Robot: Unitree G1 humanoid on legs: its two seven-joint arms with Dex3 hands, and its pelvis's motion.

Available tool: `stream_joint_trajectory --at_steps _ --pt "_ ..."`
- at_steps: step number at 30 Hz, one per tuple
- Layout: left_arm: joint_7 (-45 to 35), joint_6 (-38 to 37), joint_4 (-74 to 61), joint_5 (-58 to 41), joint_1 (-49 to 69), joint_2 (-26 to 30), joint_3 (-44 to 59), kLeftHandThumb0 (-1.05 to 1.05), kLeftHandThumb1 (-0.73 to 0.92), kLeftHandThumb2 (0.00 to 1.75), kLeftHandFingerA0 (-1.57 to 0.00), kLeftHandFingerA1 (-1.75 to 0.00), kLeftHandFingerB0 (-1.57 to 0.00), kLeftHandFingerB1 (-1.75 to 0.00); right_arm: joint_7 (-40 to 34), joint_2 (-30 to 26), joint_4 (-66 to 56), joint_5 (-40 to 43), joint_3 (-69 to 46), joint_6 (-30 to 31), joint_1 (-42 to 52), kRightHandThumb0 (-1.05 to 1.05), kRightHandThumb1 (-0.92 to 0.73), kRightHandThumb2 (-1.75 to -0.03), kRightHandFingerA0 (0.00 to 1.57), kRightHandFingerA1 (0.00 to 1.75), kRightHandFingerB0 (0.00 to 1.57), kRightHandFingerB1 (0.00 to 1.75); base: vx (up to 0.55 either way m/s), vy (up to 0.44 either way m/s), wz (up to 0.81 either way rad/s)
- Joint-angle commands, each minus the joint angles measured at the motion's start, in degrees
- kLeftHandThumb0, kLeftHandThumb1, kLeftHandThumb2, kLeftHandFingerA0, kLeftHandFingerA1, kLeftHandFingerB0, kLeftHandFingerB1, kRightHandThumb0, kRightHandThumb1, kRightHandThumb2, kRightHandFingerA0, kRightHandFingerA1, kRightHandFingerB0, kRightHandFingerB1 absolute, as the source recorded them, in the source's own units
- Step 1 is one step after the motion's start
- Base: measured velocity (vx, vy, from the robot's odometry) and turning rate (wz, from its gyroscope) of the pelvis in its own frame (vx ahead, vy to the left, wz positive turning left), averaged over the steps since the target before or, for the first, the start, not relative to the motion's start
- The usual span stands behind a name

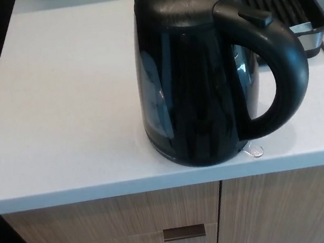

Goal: Pick up a kettle using the right hand on left side of the counter and then walk right towards the kettl base and turn on the kettle

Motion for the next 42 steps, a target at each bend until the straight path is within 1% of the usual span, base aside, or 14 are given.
stream_joint_trajectory --at_steps 1,6,8,11,18,22,23,26,27,32,33,35,40,42 --pt "2.1 -7.8 0.6 -2.6 -0.2 0.3 1.2 0.21 0.62 1.00 -0.91 -1.13 -0.74 -0.88 -1.5 -0.3 2.3 2.7 -1.2 -5.7 -0.5 -0.11 -0.73 -0.61 0.81 0.51 0.61 0.45 0.00 0.000 0.00" --pt "1.4 -8.6 1.2 -3.7 -0.1 0.2 1.6 0.23 0.54 1.13 -0.98 -1.04 -0.76 -0.87 -1.4 -0.6 2.5 2.9 -1.0 -6.5 0.1 -0.11 -0.72 -0.62 0.79 0.50 0.58 0.45 0.00 0.000 0.00" --pt "1.1 -8.7 1.4 -4.4 0.1 0.2 2.0 0.23 0.59 1.02 -0.87 -1.13 -0.73 -0.89 -0.9 -1.1 2.8 3.0 -1.0 -7.0 0.4 -0.11 -0.72 -0.64 0.74 0.49 0.56 0.44 0.00 0.000 0.00" --pt "0.5 -7.4 -3.1 -6.1 0.8 0.4 3.1 0.30 0.55 1.20 -0.84 -1.19 -0.72 -0.92 -1.7 -2.9 2.7 3.9 -2.3 -9.5 1.1 -0.12 -0.75 -0.65 0.76 0.46 0.45 0.36 0.00 0.000 0.00" --pt "0.0 -8.1 -4.1 -7.9 0.2 2.9 5.6 0.23 0.58 1.24 -0.91 -1.23 -0.77 -0.97 -4.1 -3.1 -11.9 8.4 -8.9 -12.7 8.0 -0.07 -0.71 -0.64 0.68 0.48 0.37 0.35 0.00 0.000 0.00" --pt "-0.4 -9.8 -2.3 -7.7 0.2 4.1 5.9 0.26 0.55 1.21 -0.99 -1.08 -0.80 -0.91 1.1 -5.1 -18.2 9.8 -11.0 -13.8 12.2 -0.33 -0.63 -0.59 0.52 0.42 0.26 0.29 0.00 0.000 0.00" --pt "-0.7 -9.9 -1.7 -7.6 -0.1 4.1 5.6 0.37 0.48 1.29 -0.90 -1.20 -0.78 -0.95 6.4 -4.9 -29.2 14.9 -12.6 -10.3 16.8 -0.52 -0.57 -0.60 0.25 0.37 0.08 0.20 0.00 0.000 0.00" --pt "-0.6 -9.8 -0.3 -7.9 -0.8 3.7 5.7 0.36 0.50 1.22 -0.91 -1.24 -0.78 -0.97 9.8 -4.5 -45.0 20.0 -13.6 -5.3 22.8 -0.73 -0.58 -0.58 0.09 0.34 0.00 0.20 0.00 0.000 0.00" --pt "-0.4 -9.8 -0.5 -7.7 -0.6 3.5 5.5 0.40 0.50 1.25 -0.95 -1.14 -0.80 -0.93 9.7 -4.5 -50.0 21.0 -13.8 -3.4 24.7 -0.75 -0.47 -0.87 0.06 0.25 0.00 0.15 0.00 0.000 0.00" --pt "-0.2 -9.7 -0.9 -7.5 -0.4 3.2 5.4 0.40 0.50 1.25 -0.95 -1.14 -0.80 -0.93 9.5 -4.1 -58.1 22.3 -14.2 0.7 27.7 -0.75 -0.47 -0.87 0.06 0.25 0.00 0.15 0.00 0.000 0.00" --pt "0.2 -9.3 -1.6 -7.4 -0.1 2.6 5.1 0.43 0.49 1.35 -0.98 -1.18 -0.80 -0.95 9.6 -4.1 -66.0 25.5 -15.0 2.1 30.9 -0.85 -0.52 -0.89 0.01 0.06 0.00 0.09 0.00 0.000 0.00" --pt "0.8 -8.7 -2.6 -6.5 0.2 1.6 4.1 0.35 0.51 1.25 -0.94 -1.13 -0.78 -0.92 9.9 -4.4 -81.4 31.4 -17.1 2.5 37.5 -0.91 -0.55 -0.86 0.00 0.00 0.00 0.02 0.00 0.000 0.00" --pt "0.7 -9.3 -1.1 -6.5 -0.3 1.8 4.1 0.34 0.53 1.24 -0.94 -1.12 -0.78 -0.92 8.8 -4.2 -86.2 32.2 -18.4 5.2 39.7 -0.92 -0.55 -0.88 0.00 0.00 0.00 0.04 0.00 0.000 0.00" --pt "0.4 -10.0 -0.1 -6.9 0.4 1.3 4.4 0.34 0.51 1.27 -0.95 -1.16 -0.80 -0.94 11.7 -4.3 -90.1 36.2 -23.6 0.7 46.6 -1.05 -0.64 -0.94 0.00 0.03 0.00 0.00 0.00 0.000 0.00"
